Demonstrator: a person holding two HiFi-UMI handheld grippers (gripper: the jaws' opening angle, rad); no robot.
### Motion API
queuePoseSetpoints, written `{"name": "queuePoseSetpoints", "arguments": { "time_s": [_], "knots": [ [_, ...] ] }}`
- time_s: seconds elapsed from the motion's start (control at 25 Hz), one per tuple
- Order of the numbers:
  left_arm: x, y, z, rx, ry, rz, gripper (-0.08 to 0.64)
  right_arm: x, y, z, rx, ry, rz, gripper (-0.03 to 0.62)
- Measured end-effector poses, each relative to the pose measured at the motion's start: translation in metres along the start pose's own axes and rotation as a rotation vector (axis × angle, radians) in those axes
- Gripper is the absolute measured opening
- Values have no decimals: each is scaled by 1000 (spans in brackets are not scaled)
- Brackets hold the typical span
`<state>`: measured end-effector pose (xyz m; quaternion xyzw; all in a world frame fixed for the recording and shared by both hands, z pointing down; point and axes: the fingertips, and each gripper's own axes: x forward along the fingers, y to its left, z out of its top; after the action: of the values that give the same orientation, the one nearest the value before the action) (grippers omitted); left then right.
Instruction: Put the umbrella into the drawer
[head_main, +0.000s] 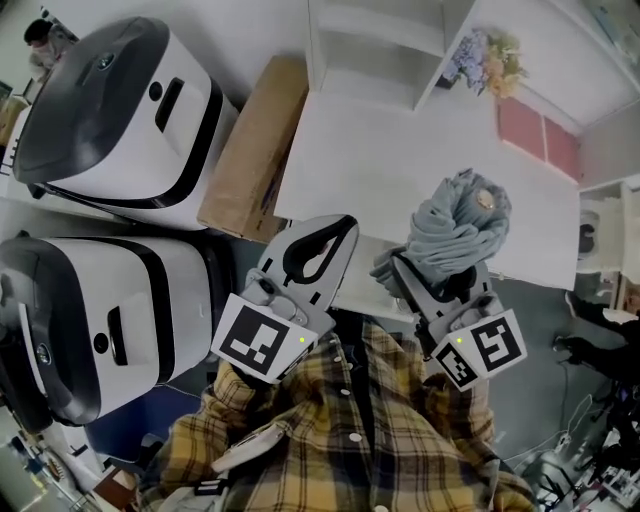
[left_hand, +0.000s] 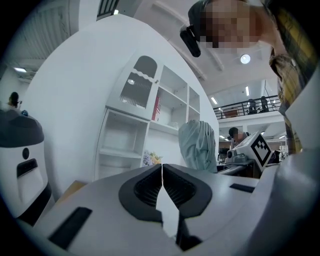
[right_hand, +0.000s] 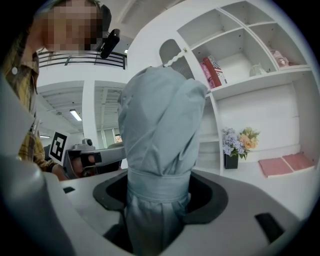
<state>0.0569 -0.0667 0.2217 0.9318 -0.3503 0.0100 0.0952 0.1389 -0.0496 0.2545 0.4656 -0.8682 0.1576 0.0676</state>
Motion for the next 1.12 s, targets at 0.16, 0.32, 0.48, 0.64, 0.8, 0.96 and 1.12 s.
{"name": "queuePoseSetpoints", "arguments": {
  "time_s": [0.16, 0.32, 0.48, 0.64, 0.8, 0.96, 1.12],
  "knots": [
    [5, 7, -3, -1, 12, 4, 25, 8, -7, 0, 3, 4, 2, 302],
    [2, 13, -5, -5, 24, 2, 25, 13, -2, -3, 11, 8, -6, 302],
    [1, 16, -4, -4, 22, 0, 25, 17, 2, -3, 12, 7, -7, 302],
    [-1, 18, -7, -9, 26, -5, 25, 18, 5, -2, 0, 9, -13, 302],
    [0, 21, -8, -11, 27, -2, 25, 21, 4, -4, -1, 22, -14, 302],
    [-2, 25, -12, -16, 33, -1, 25, 26, 4, -9, -5, 43, -8, 302],
    [-8, 27, -23, -34, 45, 17, 25, 31, 6, -23, -17, 94, 19, 302]
  ]
}}
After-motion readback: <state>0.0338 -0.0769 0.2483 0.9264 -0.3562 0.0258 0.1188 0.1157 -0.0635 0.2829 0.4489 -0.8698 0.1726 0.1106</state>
